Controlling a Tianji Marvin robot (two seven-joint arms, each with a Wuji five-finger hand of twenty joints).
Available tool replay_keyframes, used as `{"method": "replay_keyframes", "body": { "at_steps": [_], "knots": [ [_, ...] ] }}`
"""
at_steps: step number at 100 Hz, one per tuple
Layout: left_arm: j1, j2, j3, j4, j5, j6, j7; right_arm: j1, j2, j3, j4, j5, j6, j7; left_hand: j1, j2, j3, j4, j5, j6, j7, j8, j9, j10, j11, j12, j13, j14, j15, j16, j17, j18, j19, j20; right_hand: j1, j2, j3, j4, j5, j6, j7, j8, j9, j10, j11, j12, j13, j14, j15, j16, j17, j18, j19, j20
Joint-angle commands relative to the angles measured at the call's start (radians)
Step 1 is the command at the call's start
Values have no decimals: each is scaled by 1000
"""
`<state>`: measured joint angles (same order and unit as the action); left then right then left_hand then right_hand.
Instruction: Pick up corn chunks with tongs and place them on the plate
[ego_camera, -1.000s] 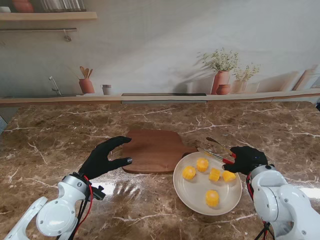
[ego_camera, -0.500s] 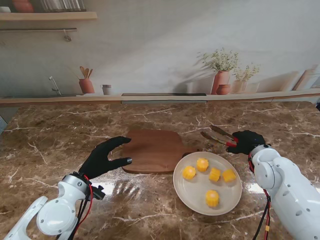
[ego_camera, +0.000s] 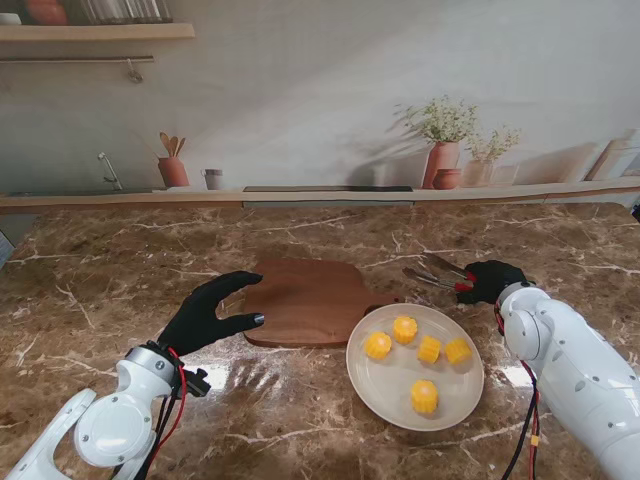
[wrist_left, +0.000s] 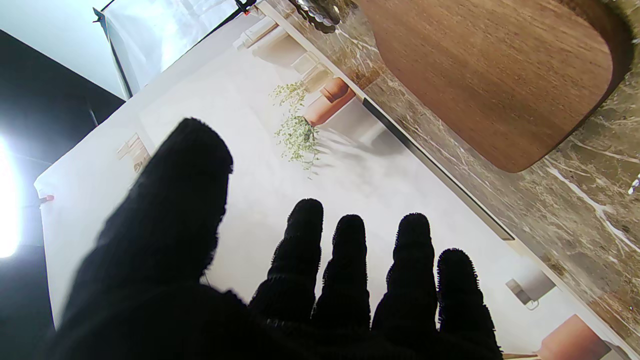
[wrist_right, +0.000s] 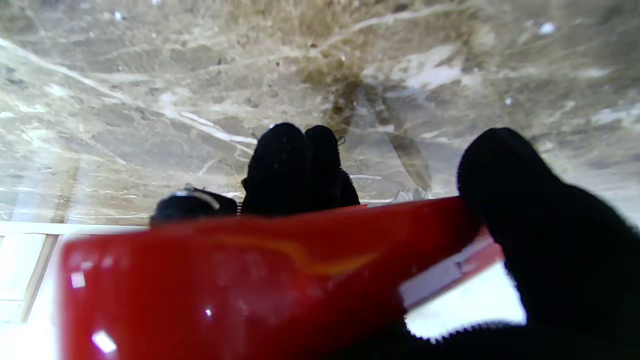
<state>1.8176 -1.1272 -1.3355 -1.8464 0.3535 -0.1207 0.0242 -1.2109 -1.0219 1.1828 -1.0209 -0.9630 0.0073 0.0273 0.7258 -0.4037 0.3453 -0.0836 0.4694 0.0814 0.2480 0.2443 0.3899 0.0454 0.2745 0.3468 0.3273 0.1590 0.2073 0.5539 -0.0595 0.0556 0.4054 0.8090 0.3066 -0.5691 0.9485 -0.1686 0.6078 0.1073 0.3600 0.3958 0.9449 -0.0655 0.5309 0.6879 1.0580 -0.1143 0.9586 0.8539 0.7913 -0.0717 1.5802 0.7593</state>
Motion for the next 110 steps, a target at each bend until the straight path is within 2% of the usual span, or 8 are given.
{"method": "replay_keyframes", "body": {
  "at_steps": [1, 25, 58, 81, 104, 110],
  "knots": [
    [10, 1, 0, -7, 2, 12, -5, 13, 1, -15, 32, 10, 9, 6, 4, 24, -27, 25, -1, -11, -17, 9, -27, -35, -17, -2, -44, -55, -27, -12, -18, -45, -34, 12, 6, 40, 41, 31, -3, -82, 3, -11, -30, -30, -1, -19, -29, -2, -20, -23, -17, 6, -11, -7],
    [19, 2, -3, -24, 7, 25, -9, 43, -2, -67, 87, 39, 32, -9, 4, 25, -27, 24, -3, -12, -17, 9, -30, -36, -17, -2, -46, -54, -28, -12, -20, -42, -36, 16, -9, 22, -22, 36, -87, -59, -42, -12, -134, -24, -32, -60, -123, 7, -129, -71, -123, 43, -134, -10],
    [26, 1, -3, -27, 8, 25, -5, 58, -3, -92, 110, 49, 67, -3, 6, 28, -30, 25, -6, -11, -18, 8, -32, -36, -18, -3, -47, -54, -29, -13, -20, -40, -39, 20, -16, 46, -149, 51, -178, -28, -101, 1, -252, -6, -90, -137, -221, 30, -297, -165, -228, 75, -280, -6],
    [27, 2, -4, -26, 9, 23, -5, 72, -6, -110, 134, 67, 102, -4, 7, 29, -34, 25, -6, -11, -19, 8, -31, -36, -19, -3, -47, -53, -29, -13, -20, -39, -41, 23, -15, 69, -239, 71, -203, -18, -119, 12, -289, 3, -113, -174, -257, 51, -389, -226, -273, 96, -365, -18],
    [24, 2, -3, -22, 8, 19, -7, 66, -6, -100, 128, 71, 110, 5, 7, 31, -36, 26, -5, -12, -19, 9, -31, -37, -20, -3, -46, -53, -30, -13, -20, -39, -42, 25, -65, 67, -303, 98, -221, -21, -129, 23, -338, 18, -159, -211, -299, 61, -434, -252, -312, 100, -421, -22],
    [23, 2, -2, -21, 8, 18, -6, 62, -6, -91, 122, 76, 106, 18, 6, 26, -36, 26, -4, -14, -19, 9, -30, -38, -19, -3, -46, -54, -30, -13, -20, -38, -43, 25, -87, 58, -308, 105, -229, -23, -138, 28, -353, 20, -180, -230, -320, 72, -482, -281, -335, 108, -466, -29]
  ]
}}
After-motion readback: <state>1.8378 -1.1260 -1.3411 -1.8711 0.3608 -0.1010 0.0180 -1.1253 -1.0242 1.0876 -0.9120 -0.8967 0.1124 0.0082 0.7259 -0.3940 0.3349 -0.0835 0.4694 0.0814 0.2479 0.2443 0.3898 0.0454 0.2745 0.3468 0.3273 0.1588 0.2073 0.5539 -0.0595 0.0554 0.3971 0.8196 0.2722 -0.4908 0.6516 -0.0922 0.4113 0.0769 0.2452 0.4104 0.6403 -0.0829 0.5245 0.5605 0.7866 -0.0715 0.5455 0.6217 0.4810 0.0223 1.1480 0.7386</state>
